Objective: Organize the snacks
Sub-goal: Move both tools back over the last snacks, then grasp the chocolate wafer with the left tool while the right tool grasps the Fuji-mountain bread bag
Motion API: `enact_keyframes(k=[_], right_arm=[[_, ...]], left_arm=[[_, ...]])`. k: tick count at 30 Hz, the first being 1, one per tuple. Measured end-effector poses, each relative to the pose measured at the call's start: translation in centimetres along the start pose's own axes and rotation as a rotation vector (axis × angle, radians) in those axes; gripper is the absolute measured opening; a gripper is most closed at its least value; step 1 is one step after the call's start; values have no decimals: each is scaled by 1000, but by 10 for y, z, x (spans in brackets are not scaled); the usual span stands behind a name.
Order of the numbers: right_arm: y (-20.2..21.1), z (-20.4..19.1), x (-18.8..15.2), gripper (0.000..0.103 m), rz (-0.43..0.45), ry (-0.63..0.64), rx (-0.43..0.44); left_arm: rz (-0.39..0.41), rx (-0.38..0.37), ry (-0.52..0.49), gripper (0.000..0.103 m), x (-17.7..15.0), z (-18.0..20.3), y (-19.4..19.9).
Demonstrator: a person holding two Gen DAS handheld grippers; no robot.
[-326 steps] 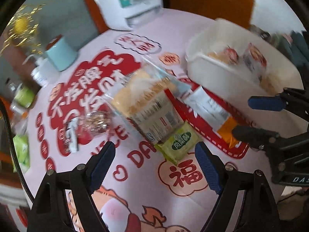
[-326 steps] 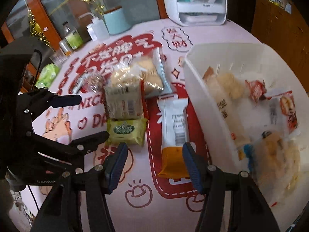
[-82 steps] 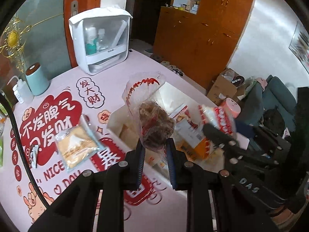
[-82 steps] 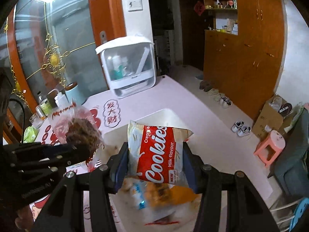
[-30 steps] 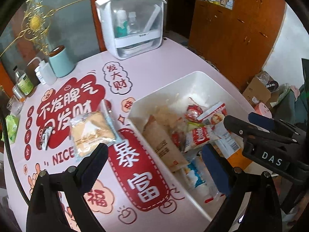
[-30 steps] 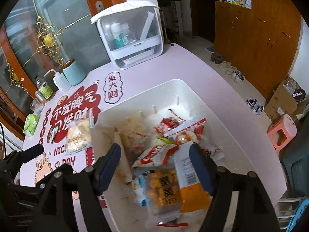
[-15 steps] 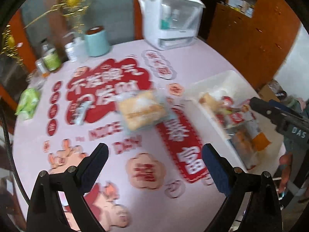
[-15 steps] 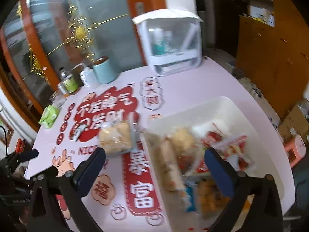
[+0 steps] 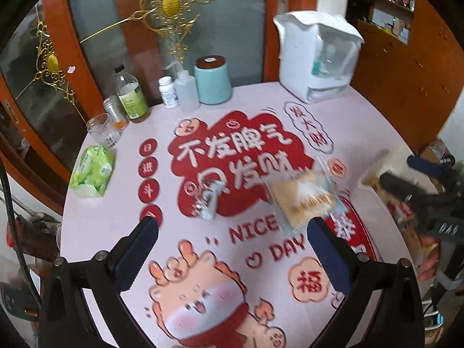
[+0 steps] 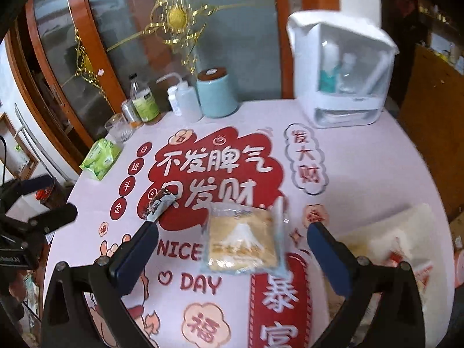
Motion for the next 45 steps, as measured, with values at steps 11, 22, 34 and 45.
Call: enact_keyframes(k=[11,22,34,45], right_arm=[[-121,-22,-31,103,-228,37,-61],[-162,-23,-62,103,-287,84,-130],[-168,-27,-62,103,-288,133,-133],[-172,-30,-68,102,-333,160,-168]], left_arm=[[-113,-12,-49,102,17,-55,-97],[-282,-11,-37,102,-18,-96,-207],[-354,-50,47,103,-36,-111,-243],[-347,-49,63,93,-36,-110,-243]])
Point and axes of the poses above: each gripper's, at about its wrist camera, not at the fingertips, and y roughly against the way its jaws point, z to its right, x to its top, the point moved 10 cm from there along -y, roughly the way its jaws point, and after that the axes turned 14 degrees about -x, right-handed, at the moved point
